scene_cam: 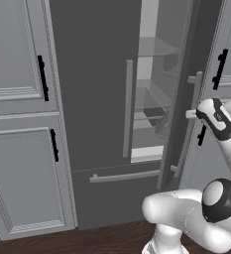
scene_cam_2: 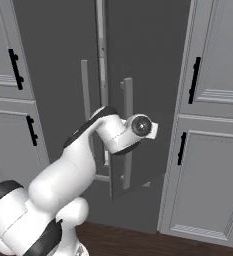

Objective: Take the strawberry from the fridge and place it on top of the pancake, located on the dining counter.

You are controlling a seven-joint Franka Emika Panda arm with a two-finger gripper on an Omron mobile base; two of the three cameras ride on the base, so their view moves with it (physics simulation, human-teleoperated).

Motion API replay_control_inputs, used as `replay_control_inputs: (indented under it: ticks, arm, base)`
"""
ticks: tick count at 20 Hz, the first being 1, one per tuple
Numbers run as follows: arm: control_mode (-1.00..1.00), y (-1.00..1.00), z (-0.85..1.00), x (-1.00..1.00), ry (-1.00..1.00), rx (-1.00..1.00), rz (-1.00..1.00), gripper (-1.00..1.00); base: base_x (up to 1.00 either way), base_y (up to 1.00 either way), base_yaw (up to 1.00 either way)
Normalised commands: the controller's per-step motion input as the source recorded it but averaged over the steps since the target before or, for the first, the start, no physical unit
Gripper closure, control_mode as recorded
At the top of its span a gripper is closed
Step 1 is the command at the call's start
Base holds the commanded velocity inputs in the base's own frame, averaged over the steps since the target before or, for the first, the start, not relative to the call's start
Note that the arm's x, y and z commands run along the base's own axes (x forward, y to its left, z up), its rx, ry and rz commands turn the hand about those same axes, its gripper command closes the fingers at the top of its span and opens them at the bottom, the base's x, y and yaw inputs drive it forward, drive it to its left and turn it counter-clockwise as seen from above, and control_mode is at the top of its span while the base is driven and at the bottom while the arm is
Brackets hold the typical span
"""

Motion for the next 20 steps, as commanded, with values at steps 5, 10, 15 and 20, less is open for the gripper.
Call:
replay_control_inputs:
  ticks: [5,10,15,20]
  arm:
    - [-1.00,-0.19,0.00,-0.49,-0.09,0.00,0.01,-1.00]
    - [-1.00,-0.08,0.23,-0.61,-0.06,0.00,0.00,-1.00]
    - [-1.00,-0.08,0.33,-0.48,0.00,0.00,-0.01,-1.00]
    - [-1.00,0.42,0.33,-0.44,0.02,-0.12,-0.16,-1.00]
  base:
    - [0.00,0.00,0.00]
    - [0.00,0.00,0.00]
    - [0.00,0.00,0.00]
    - [0.00,0.00,0.00]
